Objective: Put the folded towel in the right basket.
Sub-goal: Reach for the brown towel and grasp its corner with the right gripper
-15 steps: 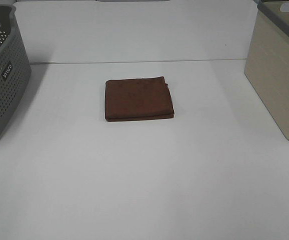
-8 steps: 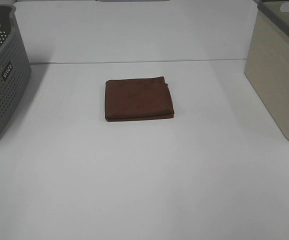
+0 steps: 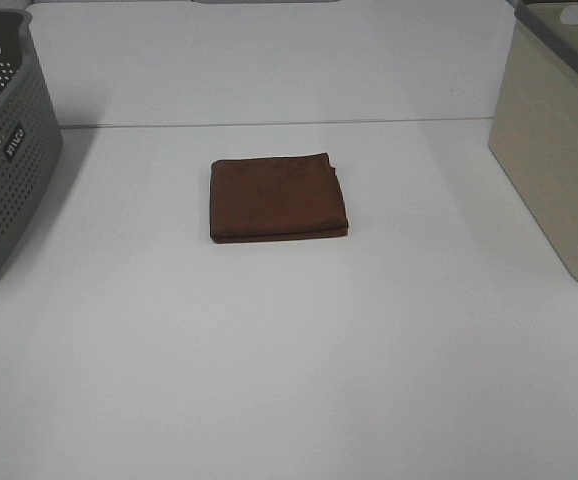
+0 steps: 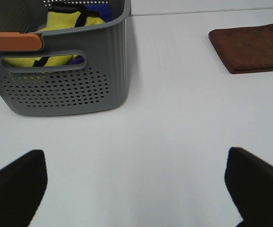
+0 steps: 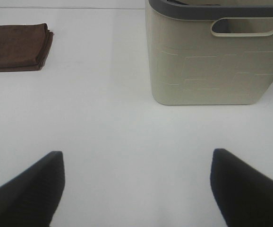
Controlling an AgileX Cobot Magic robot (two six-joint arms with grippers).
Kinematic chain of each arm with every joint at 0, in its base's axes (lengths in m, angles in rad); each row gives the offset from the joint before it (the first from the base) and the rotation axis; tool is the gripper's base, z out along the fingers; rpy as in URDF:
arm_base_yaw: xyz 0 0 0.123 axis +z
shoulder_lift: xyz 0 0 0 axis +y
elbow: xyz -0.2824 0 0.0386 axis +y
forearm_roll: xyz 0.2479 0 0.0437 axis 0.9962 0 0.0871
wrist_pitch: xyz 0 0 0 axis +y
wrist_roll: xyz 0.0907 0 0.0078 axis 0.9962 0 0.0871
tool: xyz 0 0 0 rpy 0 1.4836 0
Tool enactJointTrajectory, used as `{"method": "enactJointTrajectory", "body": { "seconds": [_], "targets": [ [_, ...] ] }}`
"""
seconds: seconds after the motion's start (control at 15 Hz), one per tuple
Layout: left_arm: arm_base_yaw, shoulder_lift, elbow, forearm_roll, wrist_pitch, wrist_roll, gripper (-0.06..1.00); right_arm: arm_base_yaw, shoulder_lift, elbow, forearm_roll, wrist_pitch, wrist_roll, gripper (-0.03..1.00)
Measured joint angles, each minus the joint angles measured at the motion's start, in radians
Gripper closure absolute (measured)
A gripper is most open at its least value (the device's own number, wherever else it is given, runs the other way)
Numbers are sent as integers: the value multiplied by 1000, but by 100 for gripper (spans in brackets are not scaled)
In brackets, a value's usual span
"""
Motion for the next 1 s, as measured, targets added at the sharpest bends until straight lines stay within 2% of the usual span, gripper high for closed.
{"method": "enactJointTrajectory", "body": {
  "seconds": [0.67,0.8,1.0],
  "targets": [
    [0,0,0,0,0,0,-3,0,13,-2,1,-1,0,17],
    [0,0,0,0,0,0,-3,0,65,-22,1,-32,-1,17],
    [0,0,0,0,0,0,-3,0,274,-111,1,-170,-1,17]
  ]
}}
